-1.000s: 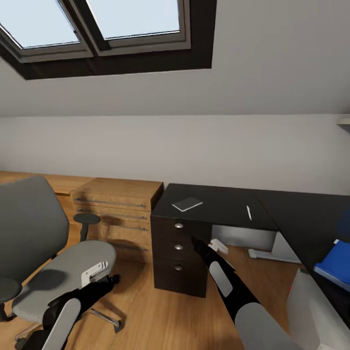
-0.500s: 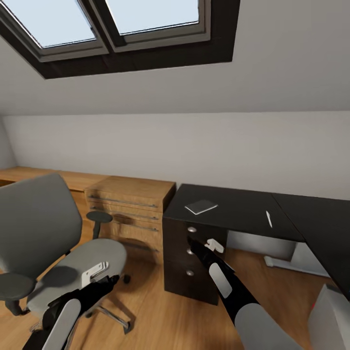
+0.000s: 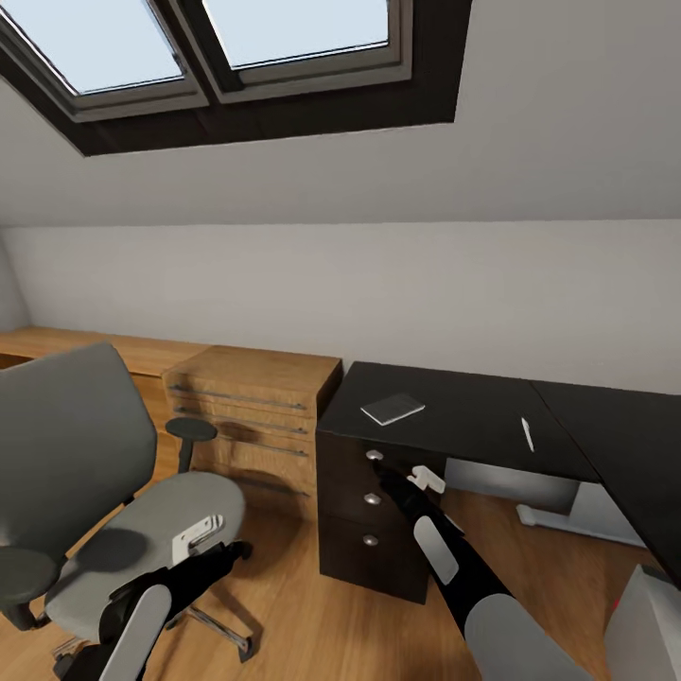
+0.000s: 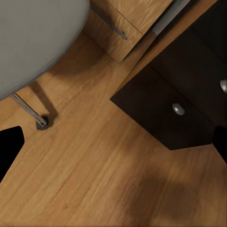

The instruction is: In the bedroom, organize the workspace by keeping the computer under the desk, ensuring the monitor is on the desk, placing the keyboard on the desk next to the monitor, placing the mouse on the desk next to the keyboard, moving the folder from the swivel chair onto the desk next to the mouse, stacking the notebook on top of the folder with the pen on top of the notebook, and positioning the swivel chair next to the desk.

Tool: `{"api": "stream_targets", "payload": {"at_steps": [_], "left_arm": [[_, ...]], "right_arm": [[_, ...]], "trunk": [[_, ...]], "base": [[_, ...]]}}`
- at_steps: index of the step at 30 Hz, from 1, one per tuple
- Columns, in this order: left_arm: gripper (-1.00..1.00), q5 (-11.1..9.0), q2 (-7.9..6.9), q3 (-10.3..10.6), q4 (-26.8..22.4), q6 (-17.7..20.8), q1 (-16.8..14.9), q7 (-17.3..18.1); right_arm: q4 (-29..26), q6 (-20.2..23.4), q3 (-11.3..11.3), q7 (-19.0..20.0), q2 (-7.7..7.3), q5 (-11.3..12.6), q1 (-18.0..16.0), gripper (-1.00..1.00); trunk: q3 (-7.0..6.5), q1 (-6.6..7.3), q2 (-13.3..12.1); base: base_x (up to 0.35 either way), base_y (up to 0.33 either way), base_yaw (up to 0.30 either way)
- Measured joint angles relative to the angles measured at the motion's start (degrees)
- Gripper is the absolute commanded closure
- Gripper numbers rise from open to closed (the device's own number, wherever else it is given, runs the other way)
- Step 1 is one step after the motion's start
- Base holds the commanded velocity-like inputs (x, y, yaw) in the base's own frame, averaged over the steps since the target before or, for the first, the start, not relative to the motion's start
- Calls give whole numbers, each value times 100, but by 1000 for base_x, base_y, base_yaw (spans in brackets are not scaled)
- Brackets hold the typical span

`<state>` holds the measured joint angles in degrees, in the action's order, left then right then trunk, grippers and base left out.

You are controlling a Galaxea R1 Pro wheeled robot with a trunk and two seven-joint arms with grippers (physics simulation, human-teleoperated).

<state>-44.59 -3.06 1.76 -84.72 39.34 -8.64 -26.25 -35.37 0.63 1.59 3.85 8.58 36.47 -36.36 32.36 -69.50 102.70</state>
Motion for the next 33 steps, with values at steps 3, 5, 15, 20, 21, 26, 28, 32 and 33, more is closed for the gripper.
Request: {"api": "stream_targets", "payload": {"at_steps": [3,5,15,20,21,26,28,32,33], "left_arm": [[-100,1,3,-2,3,0,2,-4],[-100,1,3,-2,4,0,4,-5],[-100,-7,3,-2,13,0,1,-5],[-100,-7,4,-2,14,0,4,-8],[-100,-7,4,-2,14,0,3,-10],[-100,-7,-4,-2,14,0,3,-14],[-100,-7,-5,-2,14,0,3,-14],[-100,-7,-5,-2,14,0,5,-14],[-100,-8,-5,-2,14,0,4,-14]], "right_arm": [[-4,-87,-2,-1,-10,-74,1,-100],[-8,-145,-3,-1,-8,-74,1,-100],[-17,-206,5,61,20,-60,1,-100],[-20,-219,4,225,19,-77,1,-100],[-22,-244,3,224,19,-80,2,-100],[-26,-352,2,191,22,-86,2,-100],[-28,-368,6,185,23,-86,4,-100],[-29,-374,2,182,23,-87,3,-100],[-29,-375,1,183,23,-86,2,-100]], "trunk": [[-54,66,-120],[-90,110,-201],[-269,329,-602],[-362,439,-802],[-383,461,-842],[-503,571,-1043],[-556,615,-1123],[-644,703,-1284],[-663,725,-1324]], "base": [[0,0,0],[0,0,0],[0,0,0],[0,0,0],[0,0,0],[0,0,0],[0,0,0],[0,0,0],[0,0,0]]}}
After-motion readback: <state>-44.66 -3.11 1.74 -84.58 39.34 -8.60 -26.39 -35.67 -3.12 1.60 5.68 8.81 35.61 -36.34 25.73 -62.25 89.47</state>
